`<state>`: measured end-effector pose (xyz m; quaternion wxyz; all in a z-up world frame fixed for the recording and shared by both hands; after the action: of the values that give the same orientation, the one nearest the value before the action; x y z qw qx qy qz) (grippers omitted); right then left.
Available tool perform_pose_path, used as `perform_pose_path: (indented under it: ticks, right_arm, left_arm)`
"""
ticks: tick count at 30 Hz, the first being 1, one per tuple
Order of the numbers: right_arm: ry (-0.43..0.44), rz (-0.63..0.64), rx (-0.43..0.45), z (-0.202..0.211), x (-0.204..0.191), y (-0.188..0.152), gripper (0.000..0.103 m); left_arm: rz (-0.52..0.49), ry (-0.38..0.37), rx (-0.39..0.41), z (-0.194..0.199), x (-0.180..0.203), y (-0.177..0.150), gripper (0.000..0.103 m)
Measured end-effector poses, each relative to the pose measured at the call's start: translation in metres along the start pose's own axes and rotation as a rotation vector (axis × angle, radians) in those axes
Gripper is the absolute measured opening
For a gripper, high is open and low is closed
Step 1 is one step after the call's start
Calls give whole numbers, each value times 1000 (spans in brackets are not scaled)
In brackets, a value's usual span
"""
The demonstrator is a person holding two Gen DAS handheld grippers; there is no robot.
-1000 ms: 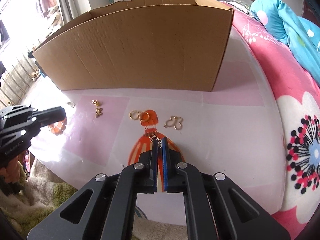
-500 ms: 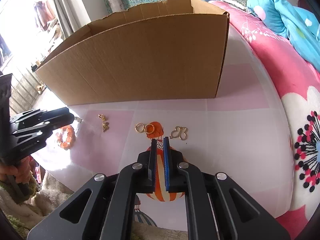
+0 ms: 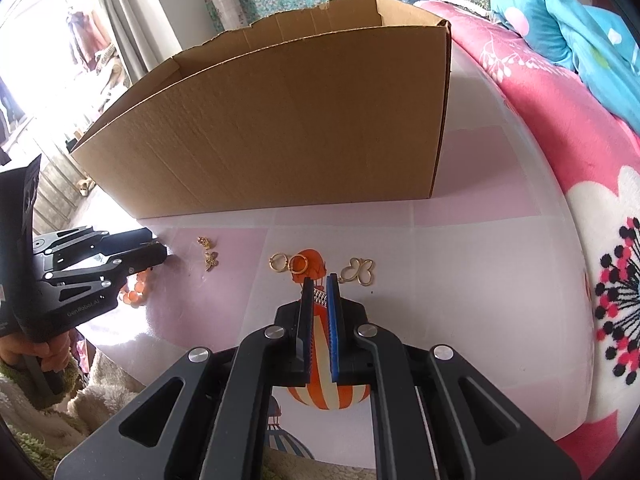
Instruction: Organize jewelry
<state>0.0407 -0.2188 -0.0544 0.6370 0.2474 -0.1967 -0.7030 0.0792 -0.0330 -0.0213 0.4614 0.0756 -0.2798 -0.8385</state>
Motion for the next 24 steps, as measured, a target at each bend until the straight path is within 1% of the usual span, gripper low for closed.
perform_pose_path:
  ticks: [2, 8, 17, 18, 24]
  right_arm:
    - [-1, -2, 1, 1, 0, 0, 7]
    - [-1, -7, 3, 2, 1, -1, 7]
    - [-2, -10, 8, 7, 3, -3, 7]
    - [-4, -6, 9, 8, 3, -3, 7]
    - [-13, 34, -4, 6, -2, -6, 7]
  left_arm:
    - [-8, -4, 4, 0, 1, 0, 24]
    - [-28, -4, 12, -3, 11, -1, 17]
    - [-56, 2, 18, -4, 13, -2, 16]
    - [-58, 3, 18, -7, 18, 0, 16]
    - [-59, 0, 22, -9, 21, 1, 16]
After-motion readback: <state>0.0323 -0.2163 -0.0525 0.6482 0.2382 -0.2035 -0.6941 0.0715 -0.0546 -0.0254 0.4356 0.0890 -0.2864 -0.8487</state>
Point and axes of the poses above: each gripper's, at about its wrist camera, not at the fingertips, and z roughly against the way its jaws point, x to its right, y to its top, the point moved 1 cm from there along -z, roughly the way its jaws point, and after that the axes turned 10 degrees about -y, right-handed, at the moved point
